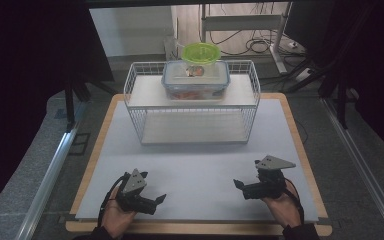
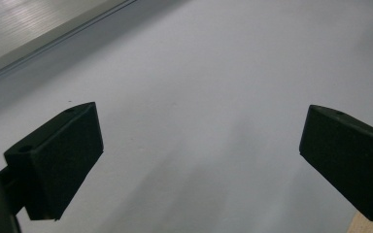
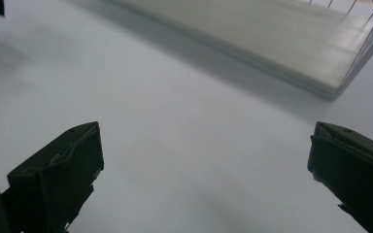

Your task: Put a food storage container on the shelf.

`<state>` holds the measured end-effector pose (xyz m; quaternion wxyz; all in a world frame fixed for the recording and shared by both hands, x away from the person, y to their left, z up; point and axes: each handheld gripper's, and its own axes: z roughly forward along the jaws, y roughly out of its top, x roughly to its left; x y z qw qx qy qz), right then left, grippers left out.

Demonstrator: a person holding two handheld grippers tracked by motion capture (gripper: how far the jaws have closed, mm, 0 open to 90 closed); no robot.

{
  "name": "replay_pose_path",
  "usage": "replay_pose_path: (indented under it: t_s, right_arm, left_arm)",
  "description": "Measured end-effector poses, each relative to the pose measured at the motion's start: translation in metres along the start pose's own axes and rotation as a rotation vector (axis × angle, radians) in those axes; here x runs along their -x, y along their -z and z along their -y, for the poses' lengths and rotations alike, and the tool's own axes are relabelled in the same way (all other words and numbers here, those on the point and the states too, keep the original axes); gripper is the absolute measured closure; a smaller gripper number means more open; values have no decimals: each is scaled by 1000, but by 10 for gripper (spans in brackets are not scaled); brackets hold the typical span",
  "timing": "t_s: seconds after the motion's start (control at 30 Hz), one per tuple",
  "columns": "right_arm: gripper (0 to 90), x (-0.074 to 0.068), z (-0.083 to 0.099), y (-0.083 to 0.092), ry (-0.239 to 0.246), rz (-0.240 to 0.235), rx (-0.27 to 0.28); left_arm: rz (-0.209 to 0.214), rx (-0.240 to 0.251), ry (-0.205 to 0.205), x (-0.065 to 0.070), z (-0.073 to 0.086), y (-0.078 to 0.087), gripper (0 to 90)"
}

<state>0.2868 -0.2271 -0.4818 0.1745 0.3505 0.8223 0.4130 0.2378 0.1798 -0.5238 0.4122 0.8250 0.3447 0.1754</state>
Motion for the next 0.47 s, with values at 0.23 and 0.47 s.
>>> replay_pose_path:
  t_s: [0.23, 0.47]
  right_arm:
    - [0, -5, 19, -13, 36, 18, -97]
    - [0, -3, 22, -17, 39, 22, -127]
  left_arm:
    - [2, 0, -11, 0, 1, -1, 18]
    - [-2, -4, -12, 0, 1, -2, 18]
